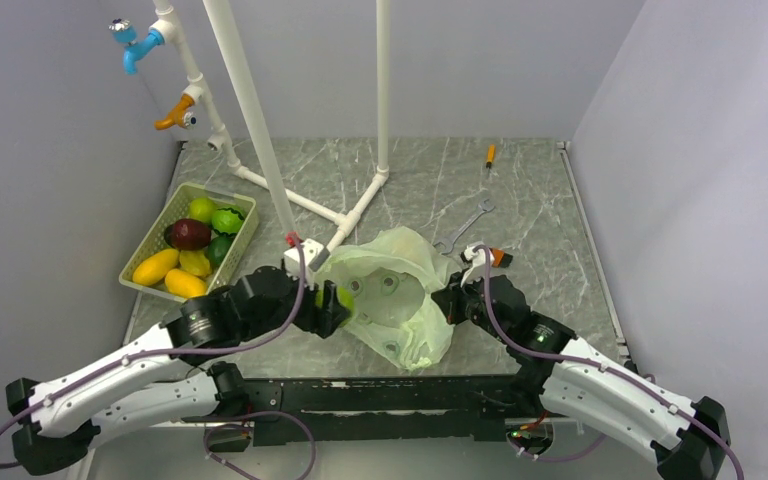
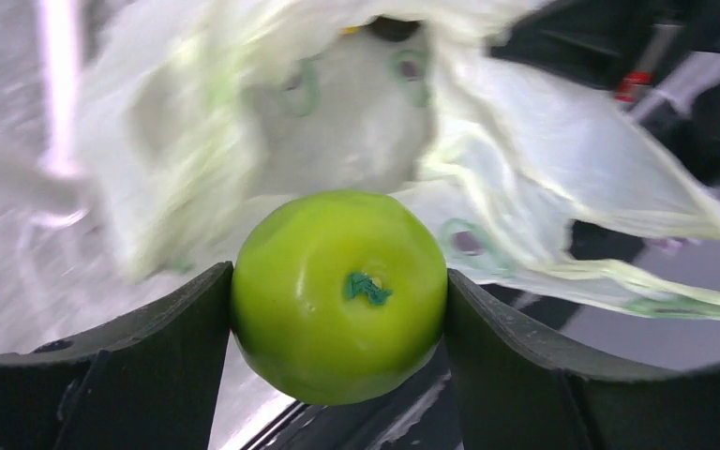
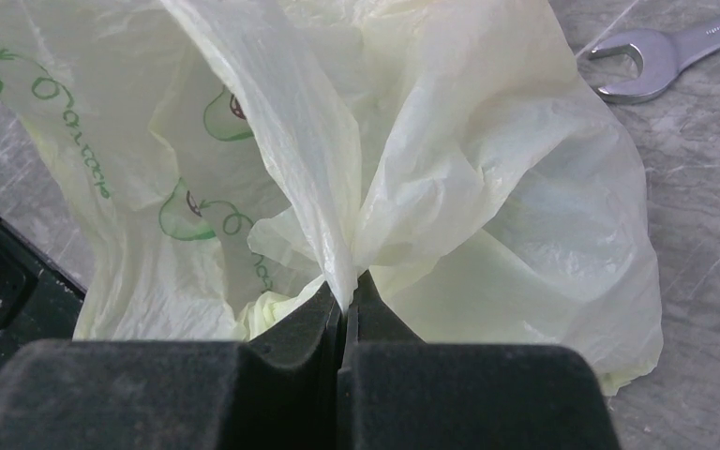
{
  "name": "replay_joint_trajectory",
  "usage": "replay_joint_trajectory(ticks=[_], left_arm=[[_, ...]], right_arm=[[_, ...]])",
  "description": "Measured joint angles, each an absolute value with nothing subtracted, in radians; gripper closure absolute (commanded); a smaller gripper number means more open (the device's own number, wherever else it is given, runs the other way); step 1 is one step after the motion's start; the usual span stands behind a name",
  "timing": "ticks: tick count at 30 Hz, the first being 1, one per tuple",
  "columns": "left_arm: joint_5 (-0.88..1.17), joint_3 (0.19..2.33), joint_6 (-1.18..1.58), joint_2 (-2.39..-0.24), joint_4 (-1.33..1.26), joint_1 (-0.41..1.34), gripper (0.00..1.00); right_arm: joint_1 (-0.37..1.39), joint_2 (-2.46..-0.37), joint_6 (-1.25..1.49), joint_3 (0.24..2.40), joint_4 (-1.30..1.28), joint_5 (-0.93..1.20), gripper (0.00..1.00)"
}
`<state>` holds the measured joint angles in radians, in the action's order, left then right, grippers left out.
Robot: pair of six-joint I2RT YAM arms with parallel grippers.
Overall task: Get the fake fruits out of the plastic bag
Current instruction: Take out the fake fruit from the plastic bag, then place the fake fruit in the bin.
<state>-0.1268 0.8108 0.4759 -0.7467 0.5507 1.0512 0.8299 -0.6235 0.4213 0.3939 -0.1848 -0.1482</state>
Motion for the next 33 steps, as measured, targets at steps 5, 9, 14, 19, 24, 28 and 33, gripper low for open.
replay_joint_trajectory(ticks=[5, 9, 14, 19, 24, 28, 33], left_arm=[[-0.358, 0.819, 0.531, -0.649, 0.775, 1.044, 1.0], [-0.512, 0.846, 0.565, -0.563, 0.899, 1.034, 1.0], [-0.698, 0.936, 0.569, -0.55, 0.983, 0.979, 1.0], [-0.752, 0.966, 0.461, -0.616, 0.948, 0.803, 1.0], [-0.565, 0.972, 0.331, -0.749, 0.844, 0.454, 1.0], [-0.463, 1.068, 0.324, -0.895, 0.822, 0.227, 1.0], [-0.431, 1.158, 0.39, -0.995, 0.748, 0.07, 1.0]], right_arm=[[0.83, -0.635, 0.421, 0.394, -0.184, -0.148, 1.0], [0.83, -0.637, 0.421, 0.394, -0.184, -0.148, 1.0], [0.83, -0.649, 0.421, 0.395, -0.183, -0.147, 1.0], [0.83, -0.653, 0.422, 0.4, -0.183, -0.147, 1.0], [0.83, -0.653, 0.422, 0.406, -0.184, -0.147, 1.0], [0.83, -0.654, 0.421, 0.413, -0.186, -0.148, 1.0], [0.83, -0.667, 0.42, 0.43, -0.186, -0.147, 1.0]])
